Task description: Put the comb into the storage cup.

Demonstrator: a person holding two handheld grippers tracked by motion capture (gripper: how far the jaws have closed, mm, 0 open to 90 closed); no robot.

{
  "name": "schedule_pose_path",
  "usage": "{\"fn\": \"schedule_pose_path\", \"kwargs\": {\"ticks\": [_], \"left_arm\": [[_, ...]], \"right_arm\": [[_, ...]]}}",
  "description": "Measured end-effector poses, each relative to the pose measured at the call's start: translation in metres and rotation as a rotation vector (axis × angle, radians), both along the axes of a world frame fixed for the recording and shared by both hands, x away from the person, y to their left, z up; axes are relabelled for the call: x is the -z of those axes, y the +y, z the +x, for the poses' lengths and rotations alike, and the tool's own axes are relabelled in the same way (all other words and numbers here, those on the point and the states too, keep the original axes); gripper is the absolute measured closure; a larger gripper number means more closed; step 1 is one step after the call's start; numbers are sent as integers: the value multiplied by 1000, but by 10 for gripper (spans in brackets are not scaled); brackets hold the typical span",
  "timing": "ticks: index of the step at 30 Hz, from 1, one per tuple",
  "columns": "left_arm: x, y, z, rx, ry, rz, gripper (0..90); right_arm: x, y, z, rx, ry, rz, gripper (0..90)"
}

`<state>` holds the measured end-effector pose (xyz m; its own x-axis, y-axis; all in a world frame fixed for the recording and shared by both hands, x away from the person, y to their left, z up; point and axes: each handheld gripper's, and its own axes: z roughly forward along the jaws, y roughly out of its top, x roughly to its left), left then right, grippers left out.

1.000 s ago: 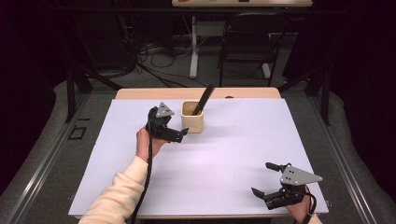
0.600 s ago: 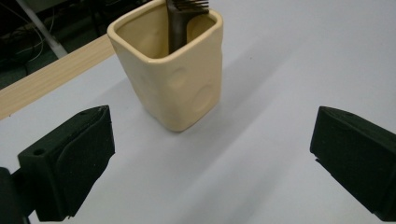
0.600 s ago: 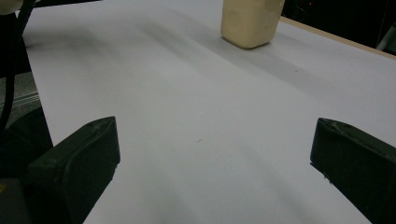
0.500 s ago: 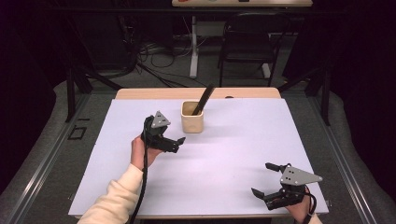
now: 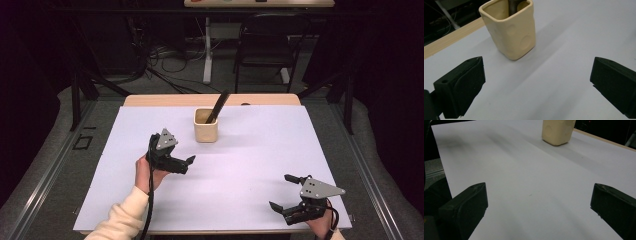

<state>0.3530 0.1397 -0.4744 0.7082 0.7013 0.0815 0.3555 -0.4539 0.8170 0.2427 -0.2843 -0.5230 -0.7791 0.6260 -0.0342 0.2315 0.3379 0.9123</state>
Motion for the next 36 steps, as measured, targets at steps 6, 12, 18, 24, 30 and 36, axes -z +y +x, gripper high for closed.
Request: {"fn": "schedule_pose_path", "kwargs": {"ticks": [6,12,18,24,30,36], "left_arm": [[4,5,-10,-23,-8,-5,0],[7,9,-21,-29,-18,-1,0],[11,13,-30,-43,-20,-7,0],[13,17,-38,-46,-23,-8,0],[19,19,-47,-40,-16,-10,0],[25,23,-59,-57,-39,-24,0]], "right_arm": [[0,0,0,0,-1,0,7],[0,0,0,1,-2,0,8],[0,0,0,1,0,-1,8],[0,0,0,2,-1,-1,8],[0,0,0,3,2,-3,8],[0,0,0,3,0,-2,8]]}}
